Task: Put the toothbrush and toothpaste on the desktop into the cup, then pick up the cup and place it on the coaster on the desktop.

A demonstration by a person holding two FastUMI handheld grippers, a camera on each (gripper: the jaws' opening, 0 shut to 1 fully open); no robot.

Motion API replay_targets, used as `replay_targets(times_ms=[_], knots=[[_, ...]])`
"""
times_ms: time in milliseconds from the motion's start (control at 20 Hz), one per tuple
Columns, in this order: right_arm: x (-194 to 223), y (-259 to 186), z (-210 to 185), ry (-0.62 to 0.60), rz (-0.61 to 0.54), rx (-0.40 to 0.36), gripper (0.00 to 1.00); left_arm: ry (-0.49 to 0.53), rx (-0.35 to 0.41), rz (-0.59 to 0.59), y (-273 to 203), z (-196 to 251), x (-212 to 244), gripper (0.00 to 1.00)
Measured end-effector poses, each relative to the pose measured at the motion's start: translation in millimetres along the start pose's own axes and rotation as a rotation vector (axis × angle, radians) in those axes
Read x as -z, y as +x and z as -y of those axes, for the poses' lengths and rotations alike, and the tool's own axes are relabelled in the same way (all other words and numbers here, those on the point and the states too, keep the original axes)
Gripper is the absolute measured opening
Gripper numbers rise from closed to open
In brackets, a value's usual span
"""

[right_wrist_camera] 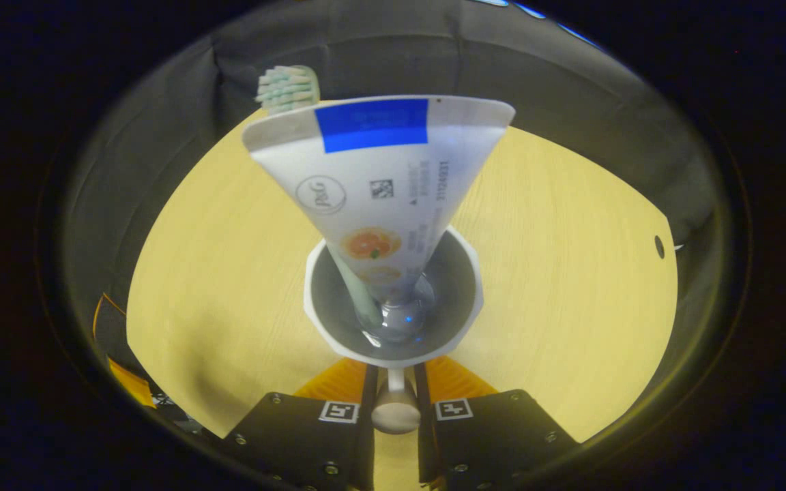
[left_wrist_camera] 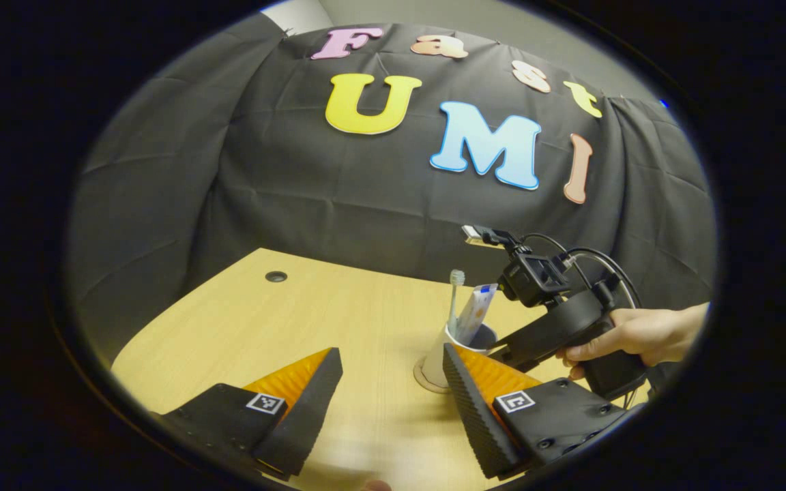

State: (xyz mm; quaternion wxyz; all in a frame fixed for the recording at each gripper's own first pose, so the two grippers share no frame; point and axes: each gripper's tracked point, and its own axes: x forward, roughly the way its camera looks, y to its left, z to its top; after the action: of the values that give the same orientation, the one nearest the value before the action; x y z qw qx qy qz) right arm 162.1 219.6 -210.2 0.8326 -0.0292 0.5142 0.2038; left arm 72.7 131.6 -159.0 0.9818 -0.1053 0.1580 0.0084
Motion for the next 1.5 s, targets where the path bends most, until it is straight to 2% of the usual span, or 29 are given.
replay_targets(times_ms=[50,150,350,450,500,650,750,1050,1150,1250,1300,1400,1450,1500], knots=[[0.3,-0.1,0.3,0.004,-0.003,0.002,0.25,-0.001,0.003,-0.002,0.7,0.9,1.0,0.94],[-1.0,-2.1,-0.2,0.002,-0.004,0.006,0.27,0.000,0.008,-0.005,-0.3,-0.4,4.5,0.96],[-3.1,-9.6,3.8,-0.002,0.011,0.015,0.30,0.011,0.024,-0.010,-1.1,2.5,3.9,0.94],[-6.8,-18.5,7.0,-0.007,0.043,0.028,0.36,0.025,0.036,-0.012,1.4,7.2,0.4,0.96],[-7.6,-25.3,8.5,-0.011,0.059,0.033,0.49,0.033,0.042,-0.011,2.9,10.7,-0.7,0.96],[-14.2,-51.2,10.7,-0.006,0.150,0.037,0.51,0.049,0.056,0.003,2.1,22.4,-8.6,0.96],[-18.3,-72.7,14.7,0.008,0.219,0.023,0.60,0.047,0.061,0.011,3.1,32.4,-13.6,0.96],[-9.4,-142.6,37.2,0.091,0.413,-0.004,0.59,0.040,0.071,0.033,-1.0,68.4,-31.0,0.96],[1.0,-164.4,54.4,0.115,0.478,0.008,0.58,0.056,0.068,0.054,-4.2,81.5,-39.8,0.96],[12.2,-183.5,75.1,0.123,0.534,0.052,0.59,0.064,0.069,0.081,-7.5,93.4,-39.7,0.94],[19.8,-192.5,84.1,0.127,0.553,0.071,0.59,0.064,0.074,0.091,-9.9,100.8,-42.9,0.96],[33.9,-204.3,86.8,0.145,0.587,0.090,0.58,0.060,0.082,0.105,-14.4,117.6,-47.2,0.96],[41.0,-209.8,87.9,0.157,0.601,0.095,0.61,0.058,0.085,0.111,-17.5,125.5,-48.8,0.96],[47.9,-214.7,89.7,0.160,0.619,0.098,0.74,0.058,0.086,0.116,-21.2,132.3,-50.0,0.96]])
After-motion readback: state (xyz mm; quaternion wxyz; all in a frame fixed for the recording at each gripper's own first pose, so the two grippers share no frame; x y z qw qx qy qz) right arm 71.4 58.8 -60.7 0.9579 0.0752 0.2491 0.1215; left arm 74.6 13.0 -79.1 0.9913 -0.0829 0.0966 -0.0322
